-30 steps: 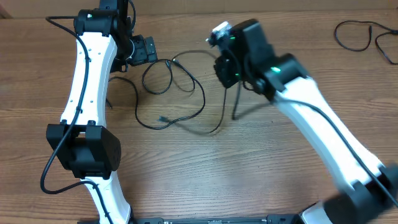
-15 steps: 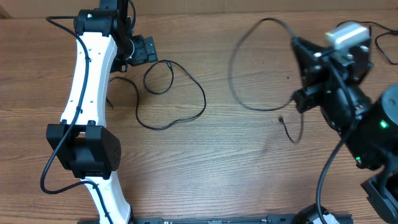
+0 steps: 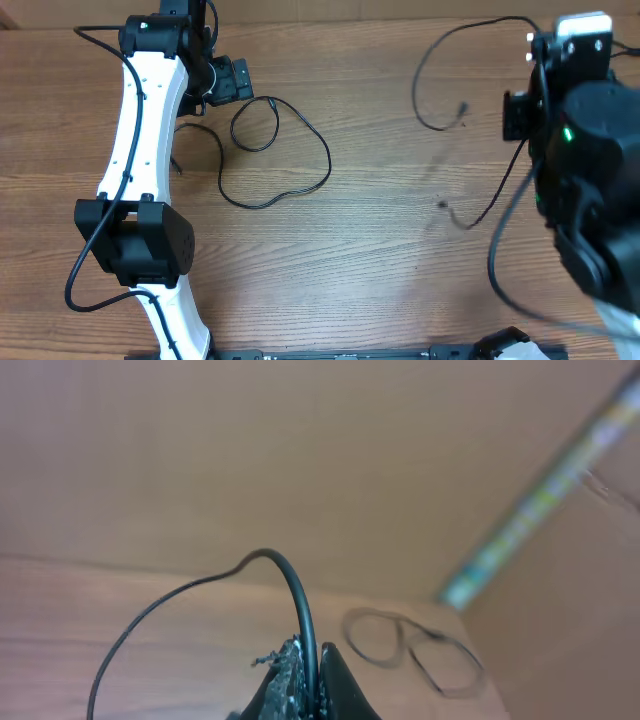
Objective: Untangle cables
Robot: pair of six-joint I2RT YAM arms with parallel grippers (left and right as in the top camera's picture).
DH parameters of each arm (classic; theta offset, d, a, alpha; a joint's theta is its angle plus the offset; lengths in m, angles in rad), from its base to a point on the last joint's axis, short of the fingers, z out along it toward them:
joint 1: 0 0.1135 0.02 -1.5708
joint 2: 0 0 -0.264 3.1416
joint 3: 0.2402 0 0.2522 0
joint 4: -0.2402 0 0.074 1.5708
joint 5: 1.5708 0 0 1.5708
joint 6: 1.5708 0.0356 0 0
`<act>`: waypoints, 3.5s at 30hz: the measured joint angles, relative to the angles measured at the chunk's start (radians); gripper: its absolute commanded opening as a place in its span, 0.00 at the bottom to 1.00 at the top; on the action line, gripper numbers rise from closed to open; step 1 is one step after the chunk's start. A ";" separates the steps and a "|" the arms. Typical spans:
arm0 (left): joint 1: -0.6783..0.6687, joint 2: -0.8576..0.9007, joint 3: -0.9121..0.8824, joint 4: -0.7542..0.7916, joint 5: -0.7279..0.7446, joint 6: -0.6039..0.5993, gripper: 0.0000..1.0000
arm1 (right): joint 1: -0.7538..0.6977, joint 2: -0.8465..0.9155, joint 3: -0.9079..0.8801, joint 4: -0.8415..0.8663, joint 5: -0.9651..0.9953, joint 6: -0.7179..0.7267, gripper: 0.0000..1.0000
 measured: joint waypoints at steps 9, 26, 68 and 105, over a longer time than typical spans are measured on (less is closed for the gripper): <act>0.000 0.000 0.000 0.000 0.000 0.000 0.99 | -0.339 0.221 -0.001 -0.007 -0.126 0.018 0.04; 0.000 0.000 0.000 0.000 0.000 0.000 1.00 | -0.718 0.402 -0.002 0.113 -0.501 0.055 0.04; 0.000 0.000 0.000 0.000 0.000 0.000 1.00 | -1.259 1.003 -0.003 0.661 -0.710 0.136 1.00; 0.000 0.000 0.000 0.000 0.000 0.000 1.00 | -0.797 0.809 -0.005 -0.322 -0.695 0.055 1.00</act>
